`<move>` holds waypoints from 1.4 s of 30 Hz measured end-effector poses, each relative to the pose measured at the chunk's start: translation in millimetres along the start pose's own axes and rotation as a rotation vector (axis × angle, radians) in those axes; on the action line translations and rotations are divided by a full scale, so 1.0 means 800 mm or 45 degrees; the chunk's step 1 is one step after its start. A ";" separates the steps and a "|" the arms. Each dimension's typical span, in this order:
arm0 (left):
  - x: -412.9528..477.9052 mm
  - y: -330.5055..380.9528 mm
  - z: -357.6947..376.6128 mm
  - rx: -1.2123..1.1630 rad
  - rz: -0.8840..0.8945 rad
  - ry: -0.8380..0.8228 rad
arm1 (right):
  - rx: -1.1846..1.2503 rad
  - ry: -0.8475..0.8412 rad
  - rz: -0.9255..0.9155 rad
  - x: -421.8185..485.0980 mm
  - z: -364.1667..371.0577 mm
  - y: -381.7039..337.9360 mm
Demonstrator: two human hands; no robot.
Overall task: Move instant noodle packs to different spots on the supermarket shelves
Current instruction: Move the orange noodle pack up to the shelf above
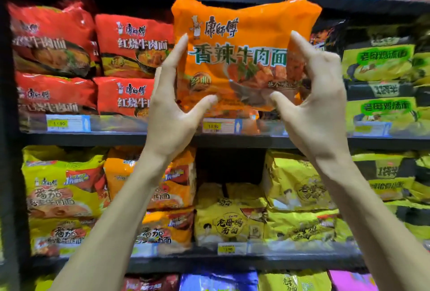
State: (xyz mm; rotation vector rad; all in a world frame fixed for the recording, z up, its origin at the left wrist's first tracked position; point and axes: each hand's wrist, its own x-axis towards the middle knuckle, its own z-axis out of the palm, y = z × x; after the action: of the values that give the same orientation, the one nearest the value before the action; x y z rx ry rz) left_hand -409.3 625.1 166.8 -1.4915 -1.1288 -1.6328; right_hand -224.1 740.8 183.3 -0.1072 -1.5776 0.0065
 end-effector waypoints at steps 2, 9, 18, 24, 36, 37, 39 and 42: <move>0.018 -0.011 0.002 0.019 0.023 0.024 | 0.019 0.019 -0.025 0.017 0.012 0.009; 0.068 -0.036 0.015 0.071 0.028 0.084 | 0.037 0.073 -0.105 0.069 0.050 0.031; 0.100 -0.070 0.025 0.164 0.016 0.058 | 0.050 0.077 -0.122 0.089 0.096 0.067; 0.089 -0.095 0.039 0.160 -0.007 0.066 | 0.034 0.058 -0.126 0.078 0.111 0.086; 0.105 -0.118 0.047 0.212 -0.041 0.022 | 0.058 0.035 -0.078 0.086 0.144 0.112; 0.103 -0.120 0.050 0.217 -0.052 0.010 | 0.054 0.022 -0.070 0.085 0.145 0.114; 0.099 -0.127 0.053 0.240 -0.055 0.014 | 0.048 0.004 -0.066 0.081 0.148 0.119; 0.097 -0.136 0.056 0.237 -0.039 0.029 | 0.048 0.006 -0.057 0.078 0.151 0.127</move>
State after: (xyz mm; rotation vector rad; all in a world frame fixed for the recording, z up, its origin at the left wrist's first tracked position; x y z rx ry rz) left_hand -497.9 718.1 224.2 -1.3392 -1.2598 -1.5163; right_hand -338.5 854.3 237.2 -0.0423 -1.5742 0.0013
